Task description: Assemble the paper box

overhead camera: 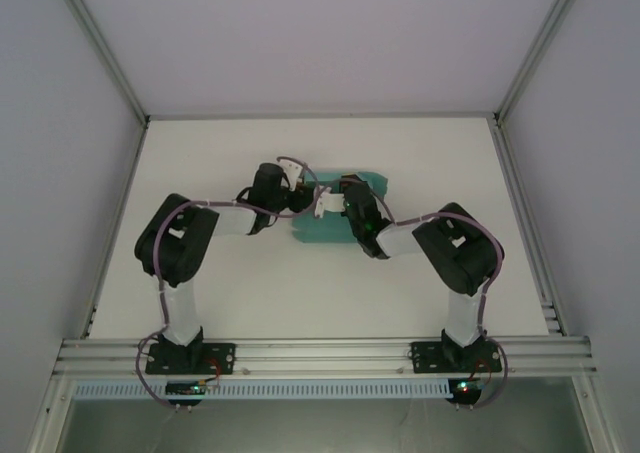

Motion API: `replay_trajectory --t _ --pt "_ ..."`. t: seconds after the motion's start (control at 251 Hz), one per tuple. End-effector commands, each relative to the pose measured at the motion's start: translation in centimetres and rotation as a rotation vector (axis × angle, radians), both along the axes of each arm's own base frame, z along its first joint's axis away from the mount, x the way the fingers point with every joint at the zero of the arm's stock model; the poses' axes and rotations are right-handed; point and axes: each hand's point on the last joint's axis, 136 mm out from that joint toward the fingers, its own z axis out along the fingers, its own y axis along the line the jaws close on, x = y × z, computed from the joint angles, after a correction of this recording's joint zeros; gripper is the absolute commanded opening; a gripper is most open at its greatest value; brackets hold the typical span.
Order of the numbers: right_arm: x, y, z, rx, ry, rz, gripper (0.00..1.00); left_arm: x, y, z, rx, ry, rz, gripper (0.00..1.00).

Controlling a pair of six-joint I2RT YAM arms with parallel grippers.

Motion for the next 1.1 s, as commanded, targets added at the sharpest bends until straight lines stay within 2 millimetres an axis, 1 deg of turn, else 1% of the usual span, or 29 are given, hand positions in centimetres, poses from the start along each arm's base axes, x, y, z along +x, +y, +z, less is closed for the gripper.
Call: replay_trajectory --t 0.0,0.072,0.124,0.196,0.231,0.259,0.275,0.331,0.371,0.423,0.515,0.579,0.623,0.655,0.69,0.714,0.742,0.79,0.834,0.882,0.926,0.978,0.986,0.994,1.026,1.094 --pt "-0.6 0.4 -2.8 -0.024 0.13 0.021 0.0 1.8 -0.7 1.5 -0.001 -0.061 0.058 0.32" --pt "-0.4 0.2 -3.0 -0.015 0.138 0.009 0.0 2.2 -0.6 1.3 0.032 -0.057 0.103 0.16" --pt "-0.3 0.3 -2.9 0.001 0.14 0.0 0.0 2.4 -0.4 1.0 0.063 -0.054 0.144 0.01" --pt "0.0 0.1 -2.4 0.05 0.141 -0.027 0.0 2.5 0.1 1.0 0.099 -0.064 0.198 0.0" --pt "0.0 0.0 -2.2 0.081 0.147 -0.039 0.05 2.4 0.5 0.9 0.111 -0.069 0.223 0.0" --pt "0.0 -0.2 -2.0 0.107 0.154 -0.052 0.12 2.3 0.6 0.9 0.116 -0.072 0.226 0.0" --pt "-0.1 -0.2 -1.9 0.12 0.16 -0.058 0.17 2.2 0.7 0.9 0.115 -0.074 0.223 0.0" --pt "-0.4 -0.7 -1.4 0.181 0.182 -0.089 0.39 1.8 0.8 0.9 0.108 -0.083 0.216 0.0" --pt "-0.8 -1.1 -0.8 0.235 0.207 -0.11 0.51 1.5 0.9 0.9 0.106 -0.087 0.214 0.0" --pt "-1.8 -1.5 -0.3 0.327 0.268 -0.133 0.62 1.2 0.9 0.7 0.111 -0.084 0.197 0.0" --pt "-5.0 -2.0 0.1 0.513 0.482 -0.139 0.77 0.2 0.4 0.4 0.106 -0.084 0.14 0.0" --pt "-7.2 -2.0 0.8 0.67 0.646 -0.13 0.8 -0.4 0.0 0.6 0.081 -0.103 0.105 0.0" --pt "-8.9 -1.9 1.4 0.77 0.766 -0.097 0.87 -0.7 -0.1 0.7 0.076 -0.115 0.099 0.0" --pt "-10.1 -1.6 1.9 0.84 0.842 -0.065 0.88 -0.7 0.0 0.8 0.077 -0.12 0.1 0.0" --pt "-11.1 -1.4 2.6 0.906 0.913 -0.027 0.9 -0.7 -0.1 0.7 0.08 -0.118 0.095 0.0" --pt "-11.3 -1.5 3.1 0.941 0.931 -0.015 0.92 -0.9 -0.2 0.6 0.082 -0.117 0.087 0.0" --pt "-11.1 -1.6 3.8 0.994 0.932 -0.019 0.92 -1.0 -0.3 0.6 0.081 -0.119 0.076 0.0" --pt "-10.0 -2.1 5.2 1.1 0.917 -0.058 0.94 -1.5 -0.6 0.5 0.073 -0.127 0.045 0.0" --pt "-9.0 -2.4 6.4 1.152 0.92 -0.074 0.93 -2.2 -1.2 0.5 0.059 -0.134 0.004 0.0" --pt "-7.8 -2.3 7.2 1.217 0.962 -0.116 0.93 -2.9 -1.7 0.5 0.044 -0.145 -0.038 0.0" --pt "-6.9 -1.9 7.8 1.241 1.02 -0.134 0.92 -3.5 -2.2 0.6 0.03 -0.155 -0.07 0.0" --pt "-6.0 -1.0 7.5 1.224 1.095 -0.16 0.88 -3.9 -2.4 0.6 0.02 -0.167 -0.086 0.0" --pt "-6.0 -1.0 7.0 1.216 1.108 -0.172 0.88 -4.0 -2.4 0.7 0.018 -0.169 -0.087 0.0" --pt "-5.5 -0.8 7.5 1.213 1.102 -0.166 0.88 -4.0 -2.4 0.6 0.017 -0.17 -0.087 0.0" --pt "-4.6 -0.4 7.4 1.184 1.106 -0.166 0.86 -4.1 -2.4 0.6 0.015 -0.171 -0.088 0.0" --pt "-4.2 0.6 5.8 1.079 1.148 -0.163 0.85 -4.3 -2.4 0.4 0.016 -0.169 -0.09 0.0"
